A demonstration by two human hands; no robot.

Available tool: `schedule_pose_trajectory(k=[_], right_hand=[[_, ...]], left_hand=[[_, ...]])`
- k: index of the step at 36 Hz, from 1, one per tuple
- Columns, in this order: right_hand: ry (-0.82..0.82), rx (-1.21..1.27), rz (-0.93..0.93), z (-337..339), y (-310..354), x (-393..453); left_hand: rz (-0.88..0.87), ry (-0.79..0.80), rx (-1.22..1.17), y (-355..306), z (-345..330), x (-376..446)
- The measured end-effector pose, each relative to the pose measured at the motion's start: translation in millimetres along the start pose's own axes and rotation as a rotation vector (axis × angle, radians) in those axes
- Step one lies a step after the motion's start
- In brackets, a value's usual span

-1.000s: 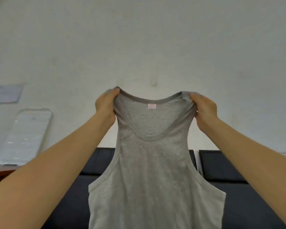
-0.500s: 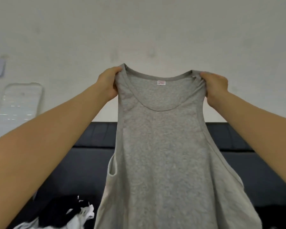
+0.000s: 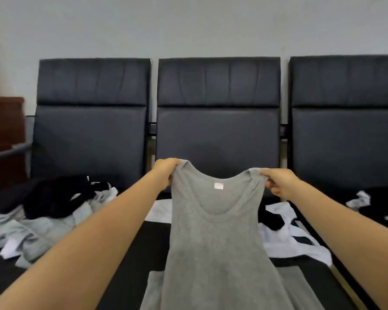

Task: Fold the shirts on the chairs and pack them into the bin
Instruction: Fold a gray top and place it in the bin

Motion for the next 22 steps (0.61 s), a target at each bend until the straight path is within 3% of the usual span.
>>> schedule_pose_trajectory(k=[6, 13, 19, 22], right_hand=[[-0.067, 0.059, -0.058, -25, -48, 39], [-0.128, 0.030, -0.021, -44, -45, 77], [-0.010, -0.457, -0.049, -57, -74, 74], [-0.066, -0.551, 0.075, -45, -69, 61]], left_hand=[[0.072, -0.075, 0.010, 56, -9, 48], [-0.110, -0.112, 0.028, 55, -16, 78], [0.116, -0.003, 0.322, 109, -10, 82], [0.045, -0.065, 0.500, 115, 5, 72]])
Point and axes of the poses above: each hand's wrist, its own x-axis towards the middle knuckle, its own z-axis out of the back of the hand, y = z × x, the point moved 7 cm from there along x, towards the middle knuckle, and after that the axes turned 2 degrees about z, right-handed, at the moved point
